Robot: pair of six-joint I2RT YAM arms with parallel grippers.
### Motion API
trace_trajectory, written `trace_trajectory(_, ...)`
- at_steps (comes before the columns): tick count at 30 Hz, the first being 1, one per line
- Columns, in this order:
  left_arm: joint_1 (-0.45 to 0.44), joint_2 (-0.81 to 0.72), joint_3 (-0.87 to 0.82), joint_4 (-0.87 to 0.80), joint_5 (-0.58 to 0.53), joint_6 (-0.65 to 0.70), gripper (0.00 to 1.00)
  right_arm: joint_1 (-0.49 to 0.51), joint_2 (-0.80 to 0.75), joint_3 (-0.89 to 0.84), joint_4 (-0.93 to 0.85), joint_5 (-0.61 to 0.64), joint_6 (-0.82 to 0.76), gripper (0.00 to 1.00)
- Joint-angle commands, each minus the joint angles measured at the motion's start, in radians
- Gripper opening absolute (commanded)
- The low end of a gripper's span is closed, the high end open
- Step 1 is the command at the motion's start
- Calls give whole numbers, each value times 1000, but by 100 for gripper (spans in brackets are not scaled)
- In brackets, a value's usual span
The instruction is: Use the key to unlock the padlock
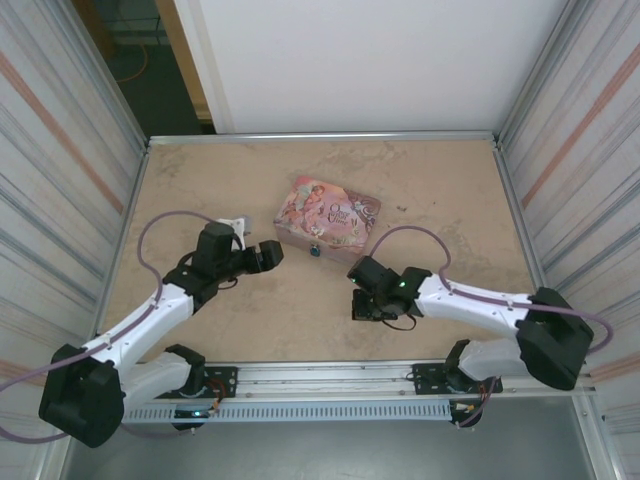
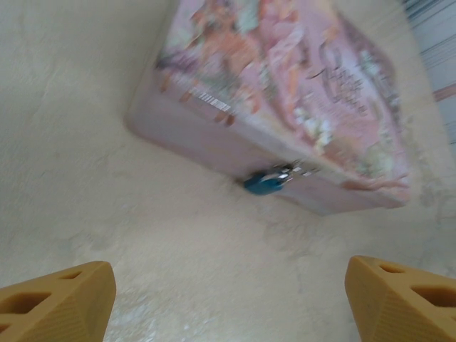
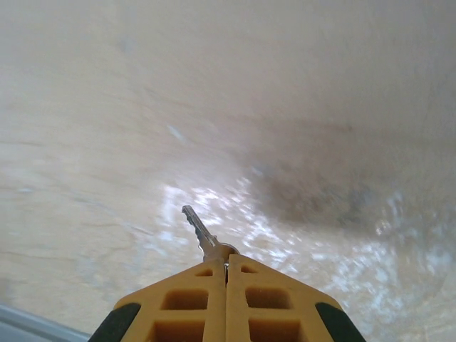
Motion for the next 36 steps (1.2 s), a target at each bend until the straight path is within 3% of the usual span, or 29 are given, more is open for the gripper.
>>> trace_trajectory(1,8,-12,71,61,82,15,85,-23,-86,-3,131,61,-79,0)
trace_trajectory(9,13,54,201,165,283,-18,77,-92,-207,-85,560,95,-130,0)
trace_trajectory(16,-27,138,312,218,367,-5,66,-144,-149,-52,854,56,-185,0)
trace_trajectory(30,-121,270,385,245,347,-7,57,-149,-45,54,911,-27,-250,0)
trace_trajectory(36,-125,292,388,254,344,-19,47,-149,-51,47,905,-28,-249,0)
